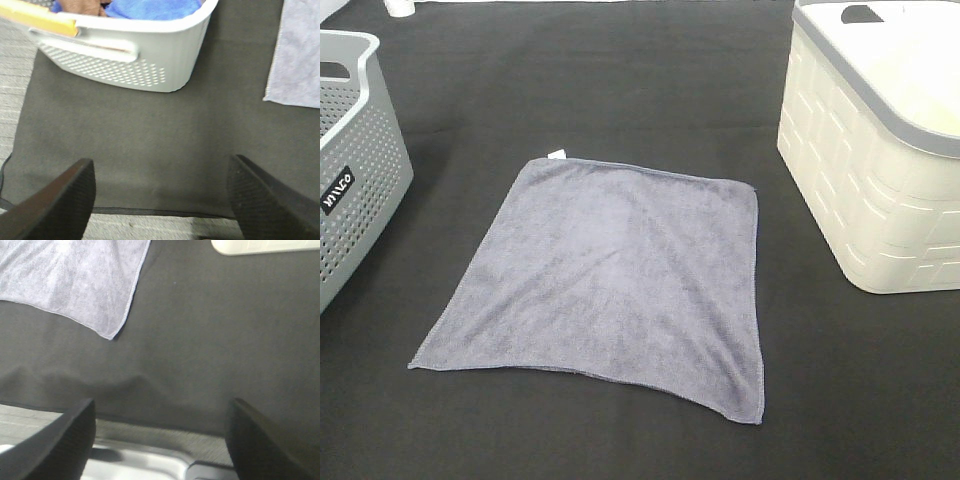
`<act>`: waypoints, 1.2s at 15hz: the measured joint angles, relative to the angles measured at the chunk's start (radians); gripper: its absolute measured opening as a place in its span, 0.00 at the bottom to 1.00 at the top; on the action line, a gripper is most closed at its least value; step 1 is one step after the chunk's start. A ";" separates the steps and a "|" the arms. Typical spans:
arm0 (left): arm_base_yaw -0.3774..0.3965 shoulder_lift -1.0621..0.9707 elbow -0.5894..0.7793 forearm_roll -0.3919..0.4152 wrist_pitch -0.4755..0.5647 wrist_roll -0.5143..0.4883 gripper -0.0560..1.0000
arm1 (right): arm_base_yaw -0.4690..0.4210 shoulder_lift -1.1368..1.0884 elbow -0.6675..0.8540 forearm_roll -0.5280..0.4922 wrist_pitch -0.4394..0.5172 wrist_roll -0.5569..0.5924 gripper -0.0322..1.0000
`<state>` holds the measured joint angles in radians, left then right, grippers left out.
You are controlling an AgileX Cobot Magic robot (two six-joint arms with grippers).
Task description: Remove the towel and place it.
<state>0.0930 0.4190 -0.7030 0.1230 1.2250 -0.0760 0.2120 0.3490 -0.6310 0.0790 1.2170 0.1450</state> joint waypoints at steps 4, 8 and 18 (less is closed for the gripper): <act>0.000 -0.251 0.126 0.023 0.001 0.001 0.71 | 0.000 -0.183 0.072 -0.017 -0.001 -0.097 0.71; 0.000 -0.423 0.136 0.018 0.004 0.009 0.71 | 0.000 -0.346 0.140 -0.018 -0.033 -0.151 0.71; 0.000 -0.424 0.186 -0.051 -0.133 0.033 0.71 | 0.000 -0.353 0.177 -0.008 -0.106 -0.200 0.71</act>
<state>0.0930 -0.0050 -0.5170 0.0720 1.0920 -0.0430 0.2120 -0.0040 -0.4540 0.0710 1.1110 -0.0550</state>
